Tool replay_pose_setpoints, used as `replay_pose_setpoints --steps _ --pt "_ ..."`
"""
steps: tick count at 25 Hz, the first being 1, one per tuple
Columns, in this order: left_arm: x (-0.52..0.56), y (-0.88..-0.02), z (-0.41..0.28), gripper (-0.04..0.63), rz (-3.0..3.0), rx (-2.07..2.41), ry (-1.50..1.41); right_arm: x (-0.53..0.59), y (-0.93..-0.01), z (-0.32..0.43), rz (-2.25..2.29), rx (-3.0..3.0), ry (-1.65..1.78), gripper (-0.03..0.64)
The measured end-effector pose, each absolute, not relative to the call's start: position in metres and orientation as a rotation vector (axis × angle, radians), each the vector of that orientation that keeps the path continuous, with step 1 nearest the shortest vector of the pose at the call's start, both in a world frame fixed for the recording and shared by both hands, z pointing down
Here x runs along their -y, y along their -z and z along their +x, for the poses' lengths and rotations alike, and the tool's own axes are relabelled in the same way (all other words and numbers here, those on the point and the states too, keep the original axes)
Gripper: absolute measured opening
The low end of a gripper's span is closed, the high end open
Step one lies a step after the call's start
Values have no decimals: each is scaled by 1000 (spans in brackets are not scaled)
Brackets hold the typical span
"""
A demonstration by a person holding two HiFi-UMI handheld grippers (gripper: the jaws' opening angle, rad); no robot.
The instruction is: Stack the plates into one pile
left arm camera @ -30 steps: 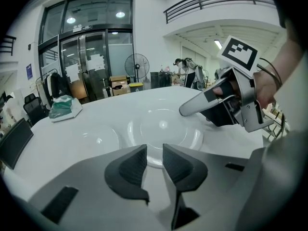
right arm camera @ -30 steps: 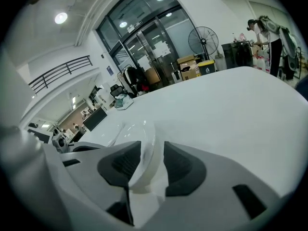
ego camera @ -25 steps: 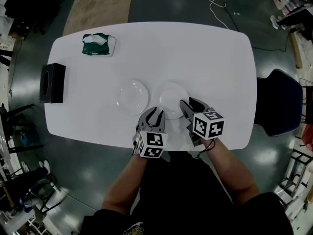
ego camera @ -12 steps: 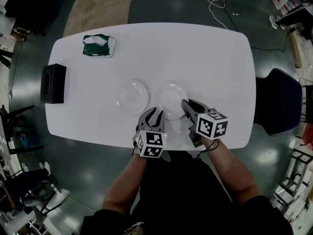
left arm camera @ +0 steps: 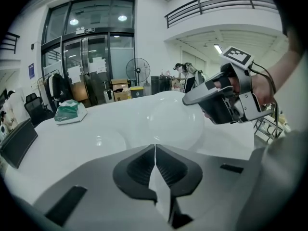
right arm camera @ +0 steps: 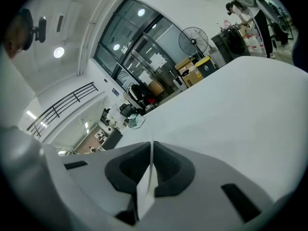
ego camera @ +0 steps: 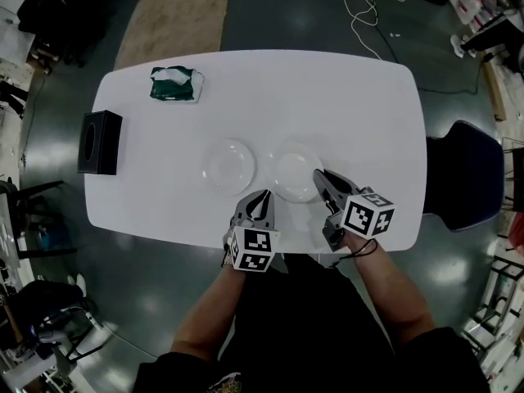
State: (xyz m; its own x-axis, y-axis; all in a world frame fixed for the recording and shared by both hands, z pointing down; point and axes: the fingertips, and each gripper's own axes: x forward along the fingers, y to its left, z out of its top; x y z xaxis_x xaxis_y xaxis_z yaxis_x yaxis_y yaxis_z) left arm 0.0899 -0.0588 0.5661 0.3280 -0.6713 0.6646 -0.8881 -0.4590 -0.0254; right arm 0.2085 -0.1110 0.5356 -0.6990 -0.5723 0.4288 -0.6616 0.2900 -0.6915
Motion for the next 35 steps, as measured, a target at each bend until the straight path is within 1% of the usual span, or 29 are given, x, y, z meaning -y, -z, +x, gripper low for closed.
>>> replay_pose_setpoints --steps 8,18,27,35 --pt "52 -542 61 18 2254 1452 -803 109 -519 188 1184 2472 -1393 29" --pt "36 -527 -18 18 2198 1523 -732 110 -511 114 1174 2482 -1439 29" --pt "31 -524 -77 18 2228 1515 -700 112 -524 56 1225 2431 -1507 29" --pt "25 -520 -104 18 2262 1483 -664 109 -537 34 1316 2363 -1589 29"
